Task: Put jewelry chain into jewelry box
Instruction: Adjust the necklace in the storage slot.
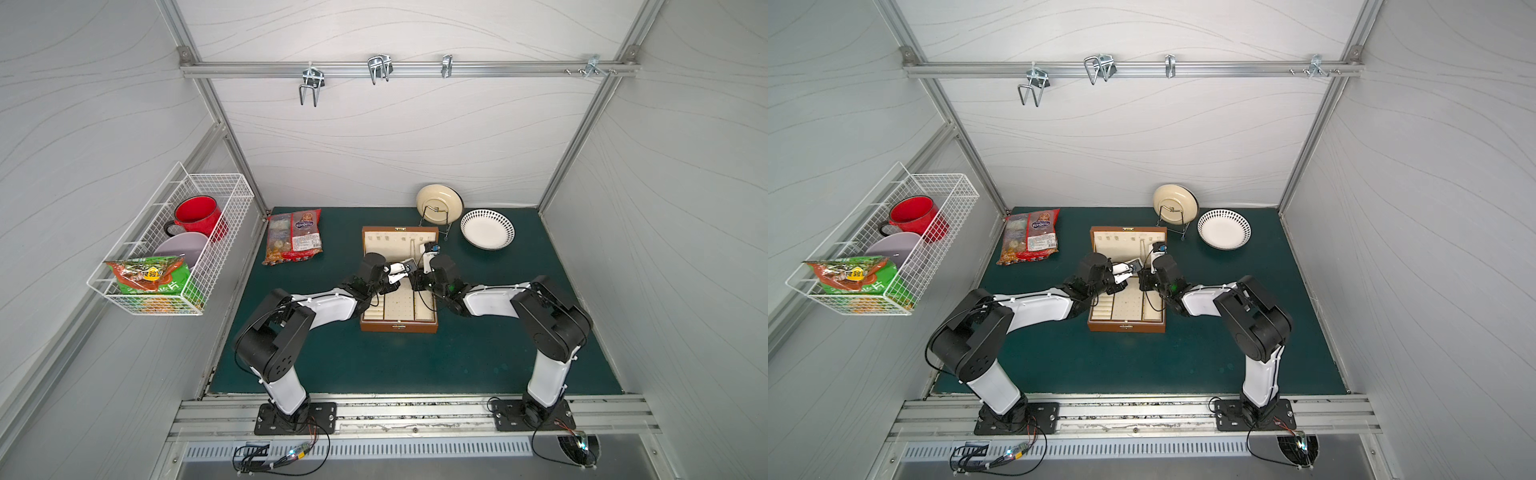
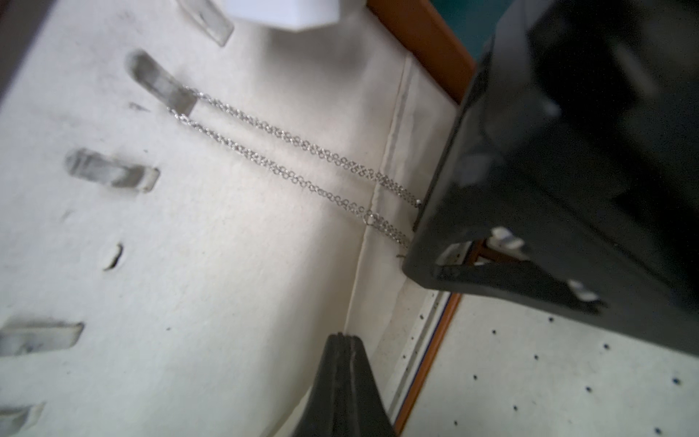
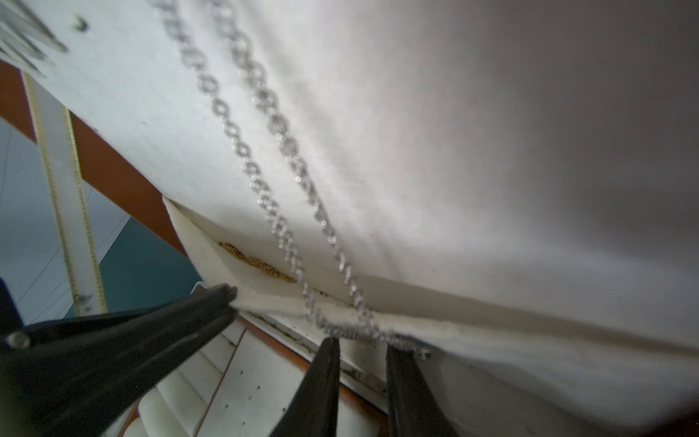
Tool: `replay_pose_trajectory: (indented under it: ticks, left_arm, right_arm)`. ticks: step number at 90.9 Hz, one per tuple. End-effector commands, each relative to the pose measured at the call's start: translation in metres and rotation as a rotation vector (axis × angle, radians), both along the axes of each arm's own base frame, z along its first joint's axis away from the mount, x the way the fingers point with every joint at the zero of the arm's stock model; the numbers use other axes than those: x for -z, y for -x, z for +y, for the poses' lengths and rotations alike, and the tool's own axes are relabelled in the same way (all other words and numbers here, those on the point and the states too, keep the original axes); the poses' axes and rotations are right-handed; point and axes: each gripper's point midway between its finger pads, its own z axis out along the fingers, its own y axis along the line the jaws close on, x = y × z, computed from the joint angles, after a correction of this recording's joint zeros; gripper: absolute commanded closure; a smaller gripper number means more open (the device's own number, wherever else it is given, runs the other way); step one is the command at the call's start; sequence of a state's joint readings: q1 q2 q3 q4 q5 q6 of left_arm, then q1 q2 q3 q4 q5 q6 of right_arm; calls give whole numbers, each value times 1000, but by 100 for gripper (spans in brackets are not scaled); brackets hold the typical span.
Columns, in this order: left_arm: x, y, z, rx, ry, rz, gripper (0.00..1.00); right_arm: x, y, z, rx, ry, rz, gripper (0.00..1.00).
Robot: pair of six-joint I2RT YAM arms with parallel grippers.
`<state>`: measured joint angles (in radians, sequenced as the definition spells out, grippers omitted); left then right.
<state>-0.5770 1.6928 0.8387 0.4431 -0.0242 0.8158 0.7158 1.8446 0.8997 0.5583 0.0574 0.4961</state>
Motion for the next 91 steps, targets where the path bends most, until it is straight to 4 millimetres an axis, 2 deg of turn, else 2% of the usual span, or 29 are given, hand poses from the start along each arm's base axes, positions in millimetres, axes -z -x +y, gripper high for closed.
replay_pose_trajectory:
  ticks: [1, 20, 39, 74, 91]
  left_arm:
    - [-9, 6, -7, 24, 25, -10, 100]
    - [-7, 7, -8, 26, 24, -5, 100]
    - [-8, 6, -8, 23, 26, -8, 100]
    - [-6, 6, -8, 18, 30, -3, 100]
    - [-6, 7, -9, 19, 32, -2, 100]
  right_arm:
    - [0, -4, 6, -6, 11, -23, 74]
    - [-3, -5, 10, -21, 8, -34, 84]
    - [-16, 0, 8, -28, -20, -48, 100]
    - [-57, 14, 8, -71, -67, -88, 100]
    - [-74, 11, 9, -76, -74, -112, 100]
